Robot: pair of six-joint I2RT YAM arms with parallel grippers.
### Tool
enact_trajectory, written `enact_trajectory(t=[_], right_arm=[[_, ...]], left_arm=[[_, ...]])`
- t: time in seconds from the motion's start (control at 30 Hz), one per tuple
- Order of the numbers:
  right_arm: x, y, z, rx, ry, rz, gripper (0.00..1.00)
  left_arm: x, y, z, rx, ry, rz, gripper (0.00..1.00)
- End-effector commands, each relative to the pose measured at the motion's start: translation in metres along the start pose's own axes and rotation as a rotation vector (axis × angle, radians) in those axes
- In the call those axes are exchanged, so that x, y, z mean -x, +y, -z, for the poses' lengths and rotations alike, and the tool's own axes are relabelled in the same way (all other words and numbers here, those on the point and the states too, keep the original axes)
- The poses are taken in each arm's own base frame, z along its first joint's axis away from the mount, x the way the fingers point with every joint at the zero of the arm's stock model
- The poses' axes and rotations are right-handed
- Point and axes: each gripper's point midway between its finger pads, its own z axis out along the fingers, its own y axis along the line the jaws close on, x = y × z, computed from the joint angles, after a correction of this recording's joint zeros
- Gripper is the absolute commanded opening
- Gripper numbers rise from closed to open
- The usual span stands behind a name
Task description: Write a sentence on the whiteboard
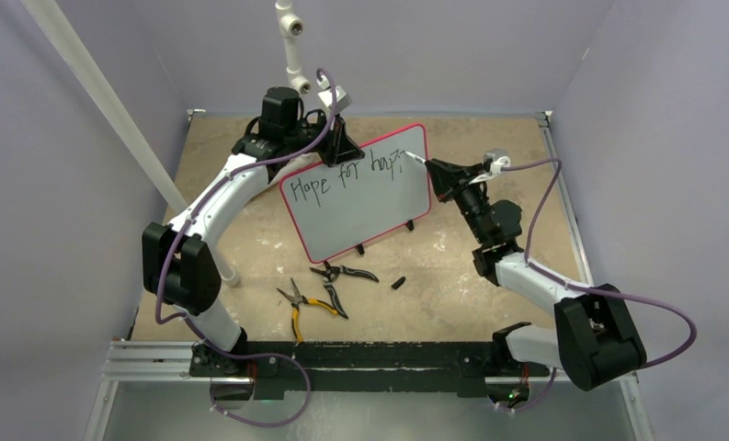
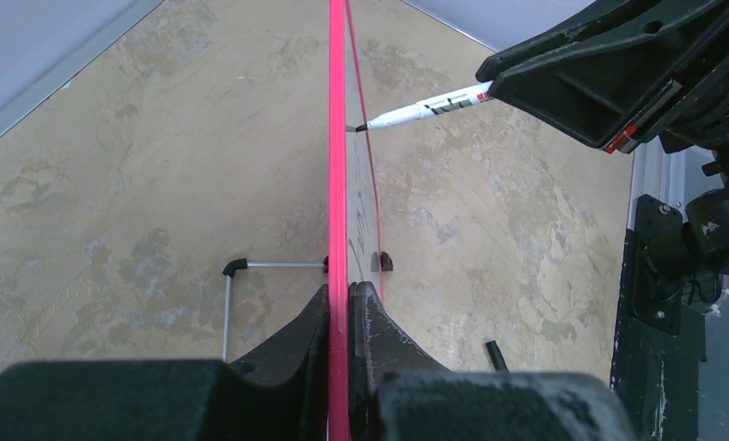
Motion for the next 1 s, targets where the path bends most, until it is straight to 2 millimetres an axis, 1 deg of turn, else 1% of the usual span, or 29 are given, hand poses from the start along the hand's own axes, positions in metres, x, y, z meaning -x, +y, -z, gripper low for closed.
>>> enact_trajectory(t=[0.0, 0.3, 0.43, 0.53, 0.8, 0.97], right_arm=[[0.022, -0.007, -0.001, -0.054, -0.072, 0.012, 0.0], [0.009, -0.011, 0.007, -0.067, -0.036, 0.009, 0.0], [0.001, -0.01, 0.012, -0.054, -0.012, 0.008, 0.0], [-0.002, -0.007, 0.012, -0.031, 0.001, 0.022, 0.0], [0.001, 0.008, 0.005, 0.053, 0.003, 0.038, 0.0], [0.007, 0.011, 0.006, 0.062, -0.016, 0.036, 0.0]], left_arm=[[-0.024, -0.014, -0.007, -0.067, 0.051, 0.019, 0.0], [-0.023, -0.014, -0.007, -0.067, 0.05, 0.019, 0.0], [-0.023, -0.014, -0.007, -0.067, 0.05, 0.019, 0.0], [-0.023, -0.014, -0.007, -0.069, 0.049, 0.02, 0.0], [-0.022, -0.015, -0.007, -0.07, 0.048, 0.018, 0.0], [-0.022, -0.015, -0.007, -0.07, 0.048, 0.019, 0.0]])
